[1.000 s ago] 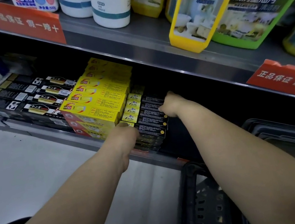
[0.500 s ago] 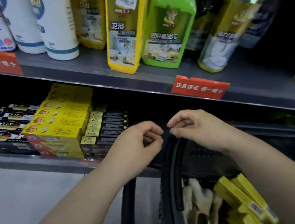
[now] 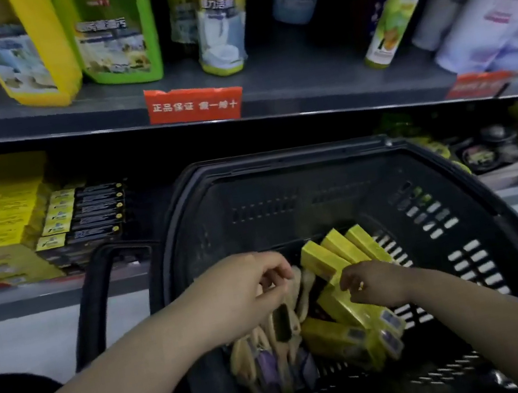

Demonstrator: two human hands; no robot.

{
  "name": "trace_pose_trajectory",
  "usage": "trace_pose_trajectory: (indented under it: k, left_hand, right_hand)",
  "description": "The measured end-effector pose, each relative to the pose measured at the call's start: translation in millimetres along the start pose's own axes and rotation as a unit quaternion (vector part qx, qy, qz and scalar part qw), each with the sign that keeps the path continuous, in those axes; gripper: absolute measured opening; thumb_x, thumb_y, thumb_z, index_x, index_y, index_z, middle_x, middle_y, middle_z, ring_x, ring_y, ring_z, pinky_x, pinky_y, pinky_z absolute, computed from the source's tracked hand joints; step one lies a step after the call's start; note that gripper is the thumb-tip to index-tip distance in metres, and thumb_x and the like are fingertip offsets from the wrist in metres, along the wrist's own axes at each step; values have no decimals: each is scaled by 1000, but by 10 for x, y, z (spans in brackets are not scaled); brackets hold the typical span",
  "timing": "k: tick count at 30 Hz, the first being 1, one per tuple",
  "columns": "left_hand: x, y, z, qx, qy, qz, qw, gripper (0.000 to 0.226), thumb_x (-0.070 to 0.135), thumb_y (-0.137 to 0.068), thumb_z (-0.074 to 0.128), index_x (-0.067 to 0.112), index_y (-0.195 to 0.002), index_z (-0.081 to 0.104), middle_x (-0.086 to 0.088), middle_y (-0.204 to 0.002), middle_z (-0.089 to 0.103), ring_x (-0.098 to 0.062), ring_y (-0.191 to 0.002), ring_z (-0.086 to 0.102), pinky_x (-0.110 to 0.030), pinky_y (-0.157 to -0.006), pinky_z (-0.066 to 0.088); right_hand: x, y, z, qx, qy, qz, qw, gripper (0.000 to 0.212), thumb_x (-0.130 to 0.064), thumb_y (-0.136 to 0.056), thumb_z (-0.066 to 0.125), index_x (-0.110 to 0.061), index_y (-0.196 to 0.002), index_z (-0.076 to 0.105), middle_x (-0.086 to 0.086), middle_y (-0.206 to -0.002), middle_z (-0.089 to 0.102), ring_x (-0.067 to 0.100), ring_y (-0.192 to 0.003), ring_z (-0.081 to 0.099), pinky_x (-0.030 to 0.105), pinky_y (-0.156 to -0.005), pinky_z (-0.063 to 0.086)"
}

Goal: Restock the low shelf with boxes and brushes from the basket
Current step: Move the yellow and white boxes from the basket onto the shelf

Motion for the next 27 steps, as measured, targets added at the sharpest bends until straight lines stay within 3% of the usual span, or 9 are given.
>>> trace_pose_trajectory:
  k: [2, 5, 7, 10, 15, 19, 21, 24, 27]
  left_hand:
    - [29, -40, 141, -6, 13, -18, 1000, 12, 32, -92, 54, 35, -101, 61, 20, -95, 62, 9, -90, 54, -8, -73, 43]
    - [62, -126, 330, -21, 24, -46, 998, 11, 30, -91, 55, 32, -99, 62, 18, -95, 63, 6, -88, 57, -20, -80, 49]
    - [73, -154, 400, -23, 36, -61, 997, 10, 29, -90, 56, 32, -97, 63, 18, -94, 63, 5, -87, 58, -24, -83, 50]
    - [77, -171, 428, -21, 58, -83, 995, 9, 27, -88, 58, 31, -94, 64, 17, -92, 64, 3, -87, 60, -26, -83, 52]
    - [102, -187, 420, -13, 133, -143, 981, 12, 28, -88, 58, 30, -99, 63, 17, -90, 62, 1, -87, 61, -23, -84, 51]
    - [84, -166, 440, 0, 157, -174, 972, 19, 27, -91, 55, 26, -110, 61, 11, -103, 63, -10, -96, 62, -31, -90, 50]
    - [81, -165, 437, 3, 164, -177, 970, 27, 28, -94, 51, 24, -121, 57, 8, -116, 60, -9, -102, 58, -27, -93, 47]
    - [114, -185, 428, 10, 209, -176, 962, 40, 35, -95, 48, 27, -134, 45, 9, -124, 54, -3, -106, 52, -15, -86, 37]
    - [137, -216, 430, 10, 288, -189, 939, 33, 38, -96, 47, 31, -128, 49, 13, -111, 61, 1, -98, 57, -10, -77, 41]
  right_hand:
    - [120, -81, 122, -24, 30, 17, 999, 47, -24, -93, 54, -21, -137, 38, 7, -135, 48, 26, -109, 56, 30, -81, 45]
    - [161, -252, 257, -36, 71, 40, 996, 69, -28, -94, 54, -22, -149, 14, 12, -145, 31, 33, -109, 57, 38, -82, 49]
    - [115, -368, 336, -28, 105, 49, 993, 75, -34, -94, 53, -18, -151, 7, 15, -145, 32, 34, -116, 52, 37, -81, 46]
    - [32, -483, 421, -2, 128, 62, 990, 66, -24, -94, 51, -10, -148, 17, 16, -137, 44, 35, -118, 51, 39, -82, 47]
    - [-30, -310, 52, 28, 88, 51, 994, 54, -20, -90, 55, -15, -139, 33, 10, -122, 57, 28, -104, 58, 28, -62, 40]
    - [-166, 64, -491, 134, -14, 25, 991, 49, -29, -83, 65, -23, -129, 50, 6, -112, 60, 23, -99, 57, 22, -70, 35]
    - [-235, 266, -629, 165, -137, 1, 977, 44, -28, -83, 66, -26, -126, 53, -2, -98, 59, 17, -88, 58, 23, -71, 40]
    - [-338, 522, -642, 110, -356, -42, 927, 30, -20, -88, 63, -30, -115, 56, -5, -94, 66, 11, -87, 65, 25, -76, 55]
    - [-414, 599, -595, 48, -457, -72, 885, 28, -13, -92, 57, -24, -117, 56, 2, -103, 70, 17, -97, 67, 32, -85, 55]
Point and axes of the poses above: each hand's wrist, its own y-axis away from the middle knuckle, its own z-axis out of the palm, x = y × z, the point moved 1 cm from there along -y, towards the middle knuckle
